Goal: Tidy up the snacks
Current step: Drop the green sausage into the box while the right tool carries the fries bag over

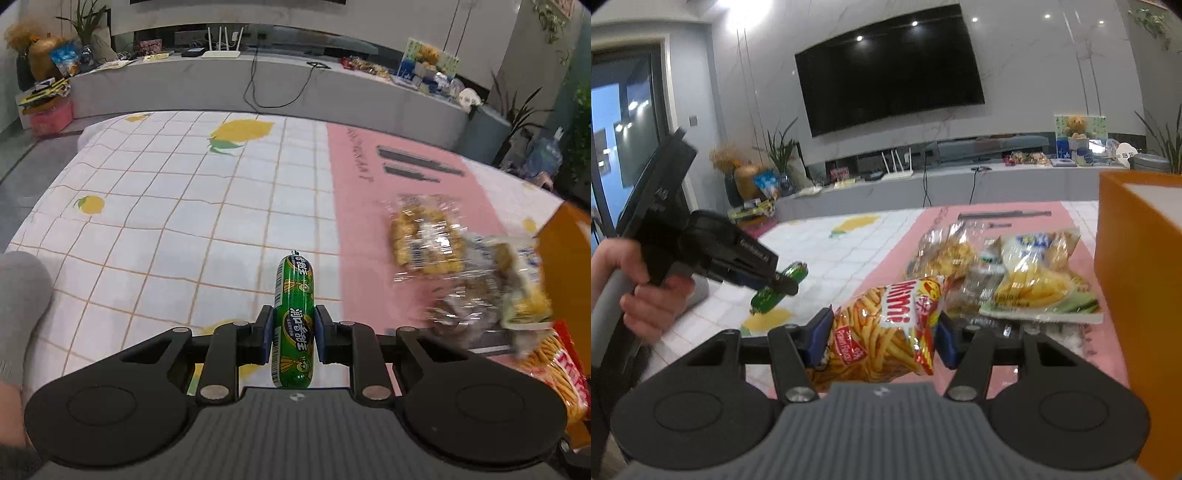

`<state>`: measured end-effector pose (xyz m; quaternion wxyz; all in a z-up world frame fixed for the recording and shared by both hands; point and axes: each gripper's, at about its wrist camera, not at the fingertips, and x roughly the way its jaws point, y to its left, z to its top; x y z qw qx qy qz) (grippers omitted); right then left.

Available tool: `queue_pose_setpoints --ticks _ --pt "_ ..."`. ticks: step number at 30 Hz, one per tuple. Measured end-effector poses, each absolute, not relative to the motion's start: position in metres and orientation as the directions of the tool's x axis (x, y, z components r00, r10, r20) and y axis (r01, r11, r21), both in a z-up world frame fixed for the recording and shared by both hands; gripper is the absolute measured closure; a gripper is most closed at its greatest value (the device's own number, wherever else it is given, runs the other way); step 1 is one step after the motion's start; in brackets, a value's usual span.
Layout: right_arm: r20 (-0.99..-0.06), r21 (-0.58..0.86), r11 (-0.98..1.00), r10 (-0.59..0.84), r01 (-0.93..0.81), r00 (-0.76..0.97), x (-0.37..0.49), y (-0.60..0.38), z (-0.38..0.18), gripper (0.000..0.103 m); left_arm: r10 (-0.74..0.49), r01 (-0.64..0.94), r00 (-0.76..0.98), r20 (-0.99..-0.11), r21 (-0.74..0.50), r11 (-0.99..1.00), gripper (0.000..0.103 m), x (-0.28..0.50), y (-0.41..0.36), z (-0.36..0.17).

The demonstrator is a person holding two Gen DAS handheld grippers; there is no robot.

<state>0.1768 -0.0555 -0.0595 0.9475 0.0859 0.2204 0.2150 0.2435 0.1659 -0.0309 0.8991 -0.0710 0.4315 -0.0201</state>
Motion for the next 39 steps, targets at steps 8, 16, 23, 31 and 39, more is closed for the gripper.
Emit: queue_pose_setpoints --ticks 8,16,23,31,39 --pt "-0.294 0.312 0.868 0.476 -0.388 0.829 0.163 -0.091 -0.014 0.047 -0.211 0.073 0.665 -0.716 -0.218 0.973 0.078 0.199 0.130 0.015" --pt "-0.231 0.351 0.859 0.464 -0.372 0.855 0.145 -0.142 0.035 0.047 -0.380 0.253 0.679 -0.628 -0.286 0.924 0.078 0.157 0.073 0.061" --pt "-0.235 0.287 0.906 0.381 -0.311 0.894 0.131 -0.204 0.073 0.047 -0.447 0.331 0.656 -0.608 -0.300 0.895 0.078 0.159 0.008 0.075" --pt "-0.273 0.182 0.946 0.312 -0.269 0.910 0.122 -0.268 0.087 0.047 -0.487 0.385 0.593 -0.642 -0.305 0.871 0.078 0.172 -0.068 0.066" --pt "-0.312 0.161 0.956 0.286 -0.246 0.906 0.137 -0.304 0.076 0.047 -0.478 0.394 0.527 -0.703 -0.296 0.870 0.078 0.181 -0.124 0.040"
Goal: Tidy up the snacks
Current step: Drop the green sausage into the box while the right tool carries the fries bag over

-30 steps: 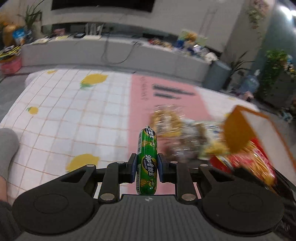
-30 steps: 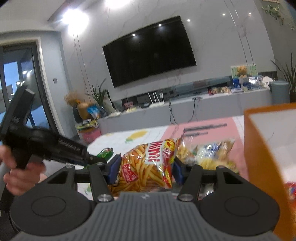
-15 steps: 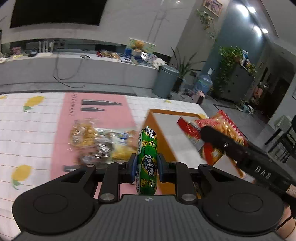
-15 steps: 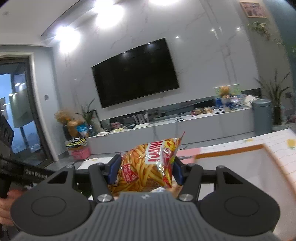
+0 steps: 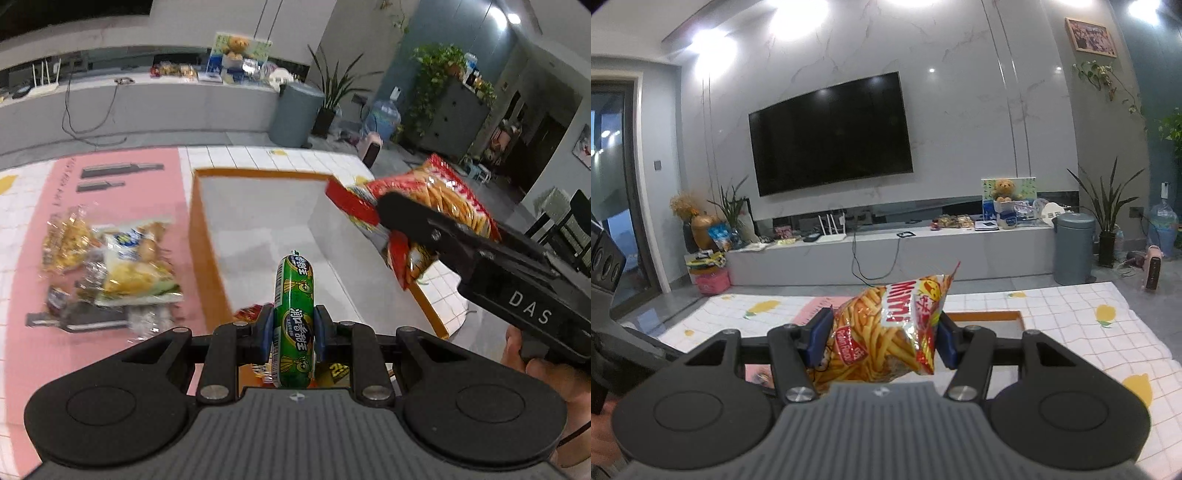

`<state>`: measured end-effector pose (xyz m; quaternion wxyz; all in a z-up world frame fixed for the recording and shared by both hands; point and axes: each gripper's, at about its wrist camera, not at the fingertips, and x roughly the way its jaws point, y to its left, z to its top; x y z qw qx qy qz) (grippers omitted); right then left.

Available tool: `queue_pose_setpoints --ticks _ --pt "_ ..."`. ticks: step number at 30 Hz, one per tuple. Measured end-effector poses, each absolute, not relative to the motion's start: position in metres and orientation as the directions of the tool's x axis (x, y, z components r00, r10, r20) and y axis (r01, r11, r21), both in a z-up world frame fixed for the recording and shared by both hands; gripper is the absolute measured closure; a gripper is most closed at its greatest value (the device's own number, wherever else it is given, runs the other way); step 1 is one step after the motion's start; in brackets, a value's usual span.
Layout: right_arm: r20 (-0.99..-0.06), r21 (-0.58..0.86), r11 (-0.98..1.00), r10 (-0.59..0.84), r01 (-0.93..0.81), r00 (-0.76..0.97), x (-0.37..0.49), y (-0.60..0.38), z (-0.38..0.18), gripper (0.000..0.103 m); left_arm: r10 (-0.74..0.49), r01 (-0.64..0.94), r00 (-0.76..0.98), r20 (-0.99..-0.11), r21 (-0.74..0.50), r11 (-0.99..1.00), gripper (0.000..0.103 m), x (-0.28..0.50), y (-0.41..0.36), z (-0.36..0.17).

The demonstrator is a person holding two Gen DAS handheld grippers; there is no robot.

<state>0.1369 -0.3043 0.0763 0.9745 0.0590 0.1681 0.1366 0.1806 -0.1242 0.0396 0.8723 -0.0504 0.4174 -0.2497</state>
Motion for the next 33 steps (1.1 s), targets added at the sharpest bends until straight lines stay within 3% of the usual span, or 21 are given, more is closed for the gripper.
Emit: queue_pose_setpoints --ticks 15,18,21,30,33 --pt "-0.340 0.201 0.960 0.255 -0.195 0.905 0.152 -0.339 0.054 0.047 -0.391 0.340 0.497 -0.775 -0.240 0.909 0.078 0.197 -0.173 0.007" --pt "-0.355 0.218 0.957 0.259 -0.190 0.898 0.156 -0.343 0.050 0.047 -0.294 0.309 0.526 -0.798 -0.143 0.940 0.078 0.205 -0.181 -0.001" --pt "-0.367 0.217 0.957 0.261 -0.191 0.893 0.158 -0.343 0.046 0.047 -0.275 0.272 0.484 -0.831 -0.155 0.950 0.078 0.213 -0.181 -0.009" --pt "-0.391 0.202 0.956 0.277 -0.211 0.878 0.158 -0.339 0.037 0.047 -0.057 0.229 0.540 -0.840 0.082 0.970 0.078 0.195 -0.200 -0.007" --pt "-0.394 0.194 0.954 0.288 -0.227 0.873 0.159 -0.335 0.039 0.047 0.009 0.200 0.561 -0.828 0.146 0.969 0.072 0.192 -0.204 -0.004"
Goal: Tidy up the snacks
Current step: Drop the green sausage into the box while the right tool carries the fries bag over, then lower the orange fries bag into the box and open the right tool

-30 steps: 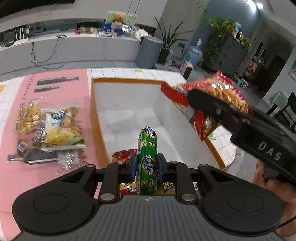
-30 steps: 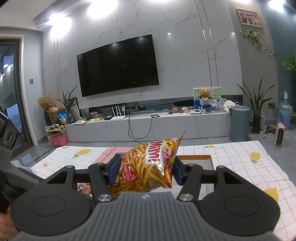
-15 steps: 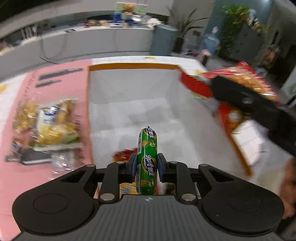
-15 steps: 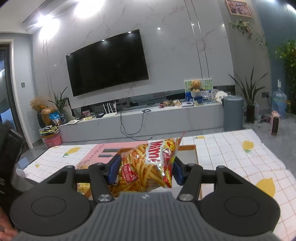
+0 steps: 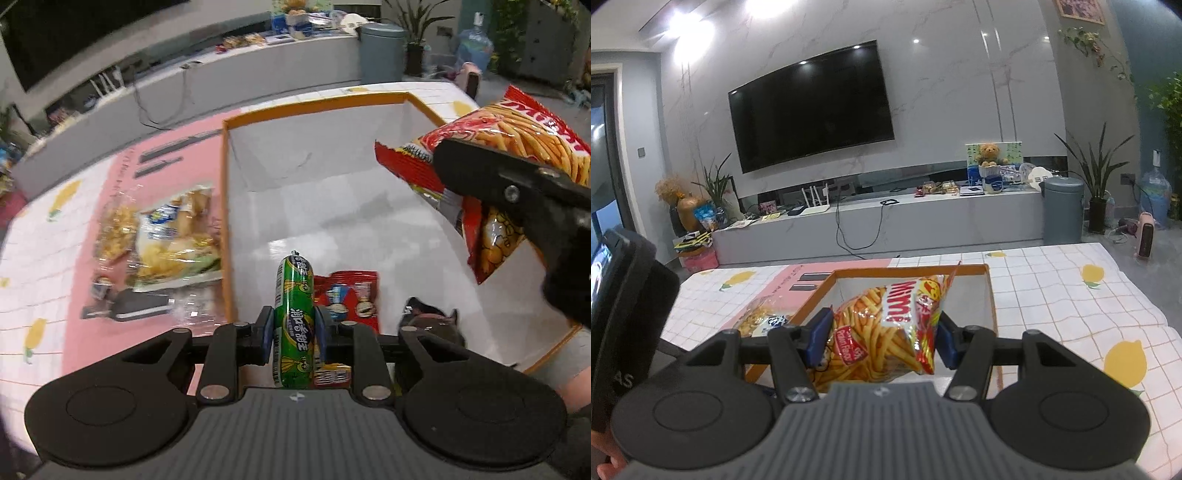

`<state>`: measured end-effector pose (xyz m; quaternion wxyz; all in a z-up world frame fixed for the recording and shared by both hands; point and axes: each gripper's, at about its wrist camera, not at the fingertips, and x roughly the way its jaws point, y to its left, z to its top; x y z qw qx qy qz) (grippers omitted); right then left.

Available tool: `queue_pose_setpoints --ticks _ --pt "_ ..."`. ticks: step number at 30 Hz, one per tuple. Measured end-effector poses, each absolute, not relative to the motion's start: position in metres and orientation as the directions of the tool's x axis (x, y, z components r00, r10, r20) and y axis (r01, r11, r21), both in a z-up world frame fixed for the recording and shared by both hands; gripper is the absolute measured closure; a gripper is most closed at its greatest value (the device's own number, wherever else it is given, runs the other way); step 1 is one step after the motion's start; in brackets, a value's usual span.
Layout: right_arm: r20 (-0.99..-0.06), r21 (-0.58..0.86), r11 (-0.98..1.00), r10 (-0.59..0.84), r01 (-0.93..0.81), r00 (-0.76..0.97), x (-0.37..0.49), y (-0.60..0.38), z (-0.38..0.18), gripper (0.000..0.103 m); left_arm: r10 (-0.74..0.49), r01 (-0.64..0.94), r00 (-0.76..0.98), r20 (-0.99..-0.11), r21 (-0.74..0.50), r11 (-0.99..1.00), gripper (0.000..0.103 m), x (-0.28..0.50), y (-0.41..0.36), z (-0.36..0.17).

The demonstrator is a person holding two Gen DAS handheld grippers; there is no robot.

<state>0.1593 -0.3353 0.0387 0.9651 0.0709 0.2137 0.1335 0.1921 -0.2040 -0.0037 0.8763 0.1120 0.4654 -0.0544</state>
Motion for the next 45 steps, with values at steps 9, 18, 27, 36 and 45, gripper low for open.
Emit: queue_pose_setpoints --ticks 9,18,27,36,45 --pt "-0.417 0.201 0.951 0.299 -0.234 0.858 0.161 -0.333 0.037 0.047 -0.098 0.212 0.587 -0.804 0.036 0.977 0.041 0.177 -0.186 0.026" --pt "-0.538 0.189 0.945 0.326 -0.266 0.777 0.162 -0.329 0.034 0.046 -0.134 0.186 0.666 -0.734 -0.011 0.982 0.035 0.151 -0.144 0.062" --pt "-0.711 0.074 0.970 0.214 -0.232 0.670 0.172 -0.313 0.013 0.046 -0.145 0.107 0.704 -0.695 -0.098 0.989 0.035 0.135 -0.094 0.068" --pt "-0.716 -0.032 0.990 0.073 -0.137 0.694 0.175 -0.317 0.012 0.045 -0.140 0.089 0.717 -0.683 -0.110 0.990 0.035 0.130 -0.077 0.064" --pt "-0.621 0.068 0.996 0.082 -0.050 0.780 0.167 -0.325 0.029 0.003 -0.144 0.087 0.709 -0.690 -0.117 0.989 0.035 0.125 -0.070 0.059"
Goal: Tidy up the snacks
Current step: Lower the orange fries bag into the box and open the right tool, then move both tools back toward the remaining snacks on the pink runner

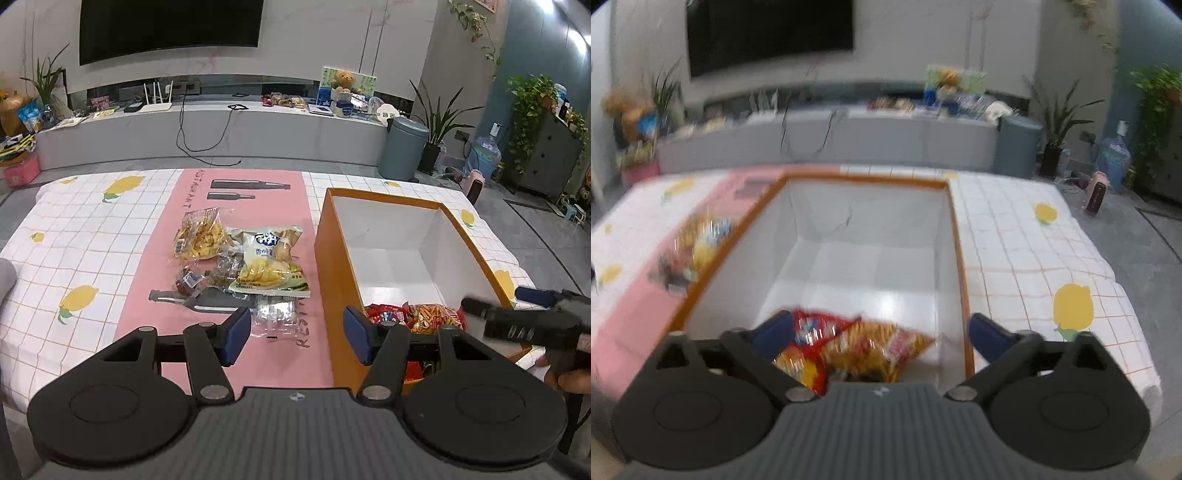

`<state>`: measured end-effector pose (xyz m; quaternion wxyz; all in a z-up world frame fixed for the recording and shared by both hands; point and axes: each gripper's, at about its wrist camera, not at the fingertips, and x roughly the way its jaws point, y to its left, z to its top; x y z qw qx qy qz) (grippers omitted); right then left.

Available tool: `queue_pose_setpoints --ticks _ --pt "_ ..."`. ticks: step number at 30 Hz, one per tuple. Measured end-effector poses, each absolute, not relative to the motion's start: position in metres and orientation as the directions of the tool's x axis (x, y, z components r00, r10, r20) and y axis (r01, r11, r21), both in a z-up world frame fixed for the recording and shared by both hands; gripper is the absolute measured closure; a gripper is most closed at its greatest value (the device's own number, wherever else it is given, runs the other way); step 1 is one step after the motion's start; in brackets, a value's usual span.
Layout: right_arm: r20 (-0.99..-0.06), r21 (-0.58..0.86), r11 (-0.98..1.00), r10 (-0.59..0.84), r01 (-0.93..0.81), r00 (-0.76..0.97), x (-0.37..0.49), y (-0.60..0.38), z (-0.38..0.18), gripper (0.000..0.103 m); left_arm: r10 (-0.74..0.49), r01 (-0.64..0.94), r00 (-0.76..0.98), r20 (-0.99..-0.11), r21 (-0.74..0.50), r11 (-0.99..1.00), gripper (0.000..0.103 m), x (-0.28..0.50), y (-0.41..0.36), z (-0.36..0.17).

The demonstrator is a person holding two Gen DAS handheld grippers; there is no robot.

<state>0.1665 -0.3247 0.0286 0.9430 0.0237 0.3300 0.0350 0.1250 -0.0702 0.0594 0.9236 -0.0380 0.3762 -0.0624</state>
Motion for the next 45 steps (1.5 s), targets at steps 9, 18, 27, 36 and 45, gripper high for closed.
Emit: queue_pose_setpoints --ticks 9,18,27,36,45 --pt "-0.645 0.244 0.947 -0.001 0.207 0.765 0.174 -0.335 0.056 0.003 -0.168 0.085 0.708 -0.686 -0.153 0.985 0.035 0.117 -0.057 0.053" --pt "-0.424 0.159 0.983 0.151 -0.090 0.893 0.135 -0.313 0.092 0.003 -0.151 0.056 0.716 -0.681 -0.159 0.986 0.035 0.116 -0.035 0.047" --pt "-0.450 0.228 0.929 0.366 -0.291 0.815 0.123 -0.262 0.083 0.003 -0.125 0.030 0.763 -0.634 -0.159 0.987 0.035 0.108 0.004 0.049" --pt "-0.499 0.088 0.916 0.382 -0.392 0.778 0.113 -0.191 0.050 0.003 -0.064 -0.001 0.778 -0.626 -0.103 0.995 0.035 0.098 0.044 0.039" --pt "-0.532 0.236 0.908 0.419 -0.347 0.736 0.123 -0.164 0.029 0.003 -0.027 -0.012 0.764 -0.645 -0.055 0.998 0.035 0.094 0.076 0.025"
